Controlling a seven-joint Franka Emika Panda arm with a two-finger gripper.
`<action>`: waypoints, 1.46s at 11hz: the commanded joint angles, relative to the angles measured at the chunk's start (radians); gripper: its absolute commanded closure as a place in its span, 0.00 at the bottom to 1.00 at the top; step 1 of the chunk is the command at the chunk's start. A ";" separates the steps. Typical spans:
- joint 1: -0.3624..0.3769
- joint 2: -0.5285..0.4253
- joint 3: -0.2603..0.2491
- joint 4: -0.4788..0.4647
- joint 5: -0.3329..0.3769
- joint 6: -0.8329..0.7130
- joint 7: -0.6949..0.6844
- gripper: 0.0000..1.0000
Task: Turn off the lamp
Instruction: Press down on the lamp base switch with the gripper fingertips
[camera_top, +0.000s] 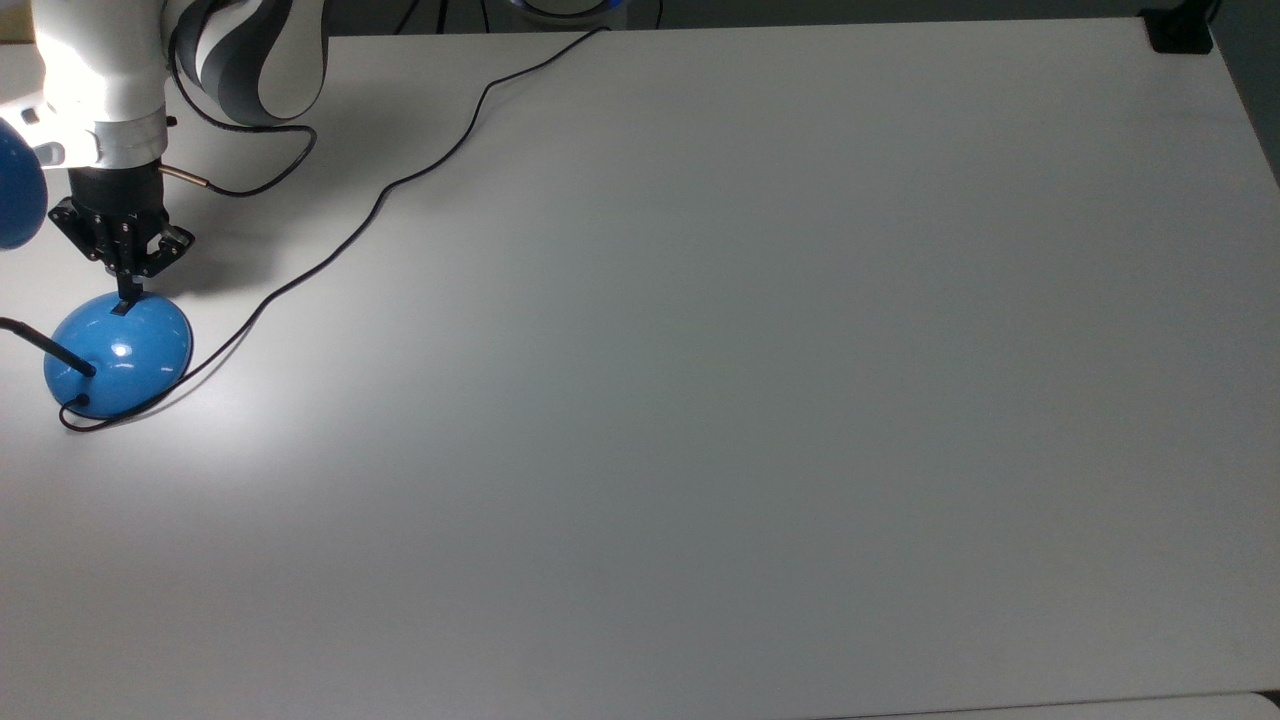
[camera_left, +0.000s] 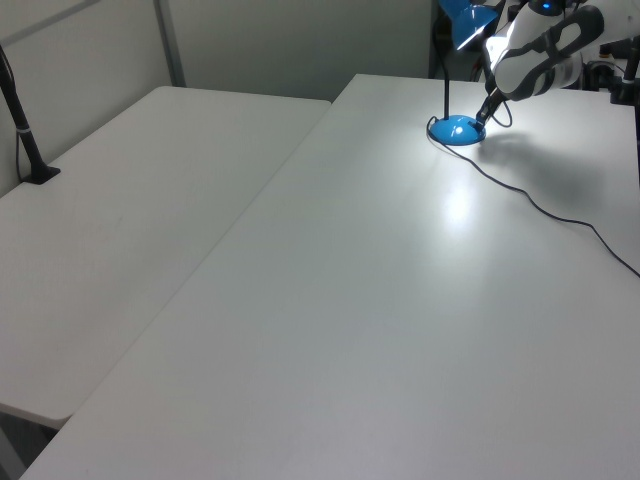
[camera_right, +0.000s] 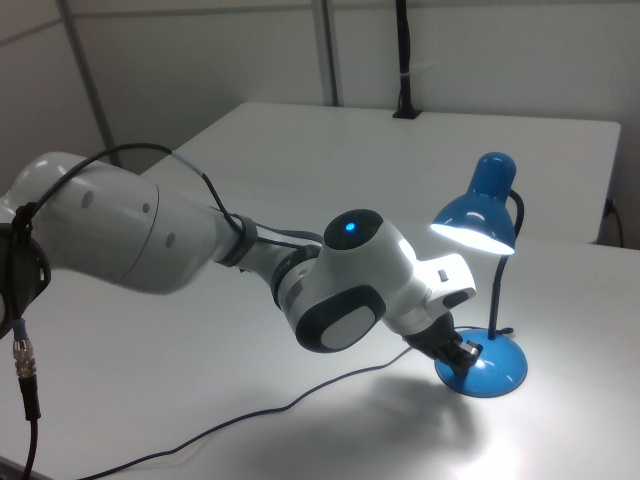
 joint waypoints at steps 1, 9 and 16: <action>-0.012 -0.036 0.024 -0.007 0.080 0.010 -0.030 1.00; -0.012 -0.009 0.030 0.028 0.093 0.012 -0.035 1.00; -0.020 0.009 0.030 0.024 0.091 0.015 -0.056 1.00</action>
